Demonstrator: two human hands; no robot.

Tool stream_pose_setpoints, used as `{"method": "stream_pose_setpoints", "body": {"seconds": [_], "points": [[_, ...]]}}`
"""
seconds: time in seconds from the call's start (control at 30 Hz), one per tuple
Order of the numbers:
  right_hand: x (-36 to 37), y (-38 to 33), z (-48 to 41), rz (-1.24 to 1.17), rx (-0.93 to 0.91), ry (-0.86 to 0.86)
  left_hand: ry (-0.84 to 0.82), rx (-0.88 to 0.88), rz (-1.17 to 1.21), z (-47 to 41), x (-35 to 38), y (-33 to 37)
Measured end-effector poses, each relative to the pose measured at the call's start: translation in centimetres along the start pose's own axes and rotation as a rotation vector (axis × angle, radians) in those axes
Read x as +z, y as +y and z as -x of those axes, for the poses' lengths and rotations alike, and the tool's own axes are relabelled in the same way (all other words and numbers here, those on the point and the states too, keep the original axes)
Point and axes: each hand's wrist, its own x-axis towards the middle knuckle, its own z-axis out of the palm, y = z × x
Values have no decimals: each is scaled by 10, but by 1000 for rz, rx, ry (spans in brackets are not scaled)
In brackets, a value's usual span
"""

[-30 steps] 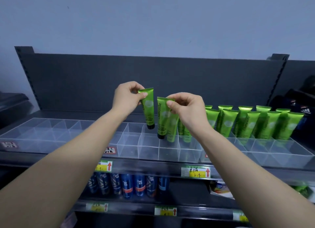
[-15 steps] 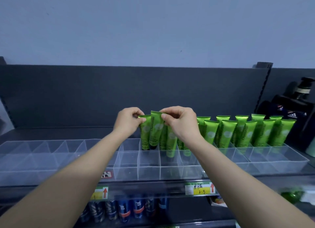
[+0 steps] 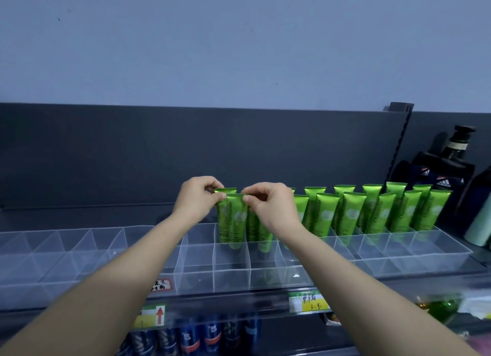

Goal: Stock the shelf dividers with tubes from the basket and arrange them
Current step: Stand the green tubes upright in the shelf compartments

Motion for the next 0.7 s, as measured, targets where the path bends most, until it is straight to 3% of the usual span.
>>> {"method": "stream_pose_setpoints", "body": {"seconds": [0.4,0.7], "points": [[9,7,2,151,-138,33,-23,9,3,1,-4,-3],[-11,-9,13,468,-349,124,39,233,-173,-2,-11,24]]}}
